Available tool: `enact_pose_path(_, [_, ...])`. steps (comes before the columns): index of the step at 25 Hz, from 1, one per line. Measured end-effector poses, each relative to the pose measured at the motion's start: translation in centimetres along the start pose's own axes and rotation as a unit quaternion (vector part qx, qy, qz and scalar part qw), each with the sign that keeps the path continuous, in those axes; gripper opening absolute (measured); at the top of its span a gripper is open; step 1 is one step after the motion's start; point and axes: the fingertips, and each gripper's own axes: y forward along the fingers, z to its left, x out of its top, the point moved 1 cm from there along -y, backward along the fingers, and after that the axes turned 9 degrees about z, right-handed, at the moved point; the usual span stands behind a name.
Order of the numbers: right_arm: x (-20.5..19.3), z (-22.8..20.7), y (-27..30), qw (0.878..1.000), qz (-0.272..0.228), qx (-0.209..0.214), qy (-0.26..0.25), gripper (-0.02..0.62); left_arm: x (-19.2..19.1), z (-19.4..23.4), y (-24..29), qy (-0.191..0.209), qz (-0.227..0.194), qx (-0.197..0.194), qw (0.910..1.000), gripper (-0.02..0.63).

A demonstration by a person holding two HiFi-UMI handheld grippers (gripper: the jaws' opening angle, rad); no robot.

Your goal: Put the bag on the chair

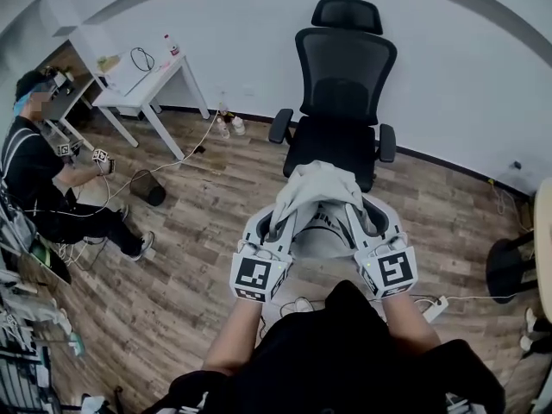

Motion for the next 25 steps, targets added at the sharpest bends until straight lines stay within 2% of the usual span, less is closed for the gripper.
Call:
enact_pose_path(10, [-0.3, -1.6, 3.7, 1.000, 0.006, 0.009, 0.013, 0.084, -0.4, 2.4, 3.1, -0.006, 0.006, -0.023, 0.9997, 0.066])
enact_pose_path(16, [-0.5, -2.2, 6.8, 1.000, 0.014, 0.017, 0.010, 0.084, -0.7, 4.6, 4.8, -0.009, 0.014, -0.019, 0.9997, 0.066])
enact_pose_path(25, [-1.1, -6.5, 12.0, 0.999, 0.016, 0.027, 0.014, 0.084, -0.2, 7.0, 10.7, -0.011, 0.026, -0.025, 0.9993, 0.066])
